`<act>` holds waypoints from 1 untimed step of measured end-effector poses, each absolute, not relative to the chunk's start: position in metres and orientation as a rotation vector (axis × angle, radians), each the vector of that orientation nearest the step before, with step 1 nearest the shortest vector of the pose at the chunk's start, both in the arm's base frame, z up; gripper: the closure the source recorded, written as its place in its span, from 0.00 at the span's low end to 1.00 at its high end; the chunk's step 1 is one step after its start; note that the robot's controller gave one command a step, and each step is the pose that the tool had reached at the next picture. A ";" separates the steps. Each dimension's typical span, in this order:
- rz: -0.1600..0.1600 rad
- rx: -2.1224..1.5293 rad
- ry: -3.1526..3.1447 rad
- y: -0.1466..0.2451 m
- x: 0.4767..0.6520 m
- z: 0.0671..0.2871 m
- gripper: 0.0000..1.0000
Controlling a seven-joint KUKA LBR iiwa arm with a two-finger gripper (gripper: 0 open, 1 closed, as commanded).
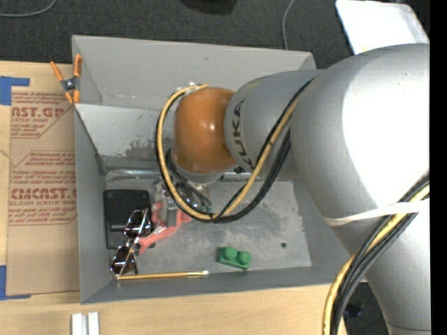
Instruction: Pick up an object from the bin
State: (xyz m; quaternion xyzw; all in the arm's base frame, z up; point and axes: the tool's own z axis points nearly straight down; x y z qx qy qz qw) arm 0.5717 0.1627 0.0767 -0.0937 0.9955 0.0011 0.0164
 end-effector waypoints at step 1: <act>0.004 -0.253 3.100 0.163 0.560 0.076 1.00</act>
Offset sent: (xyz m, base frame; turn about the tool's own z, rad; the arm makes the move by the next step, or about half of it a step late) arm 0.0042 0.0085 -0.0067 0.0649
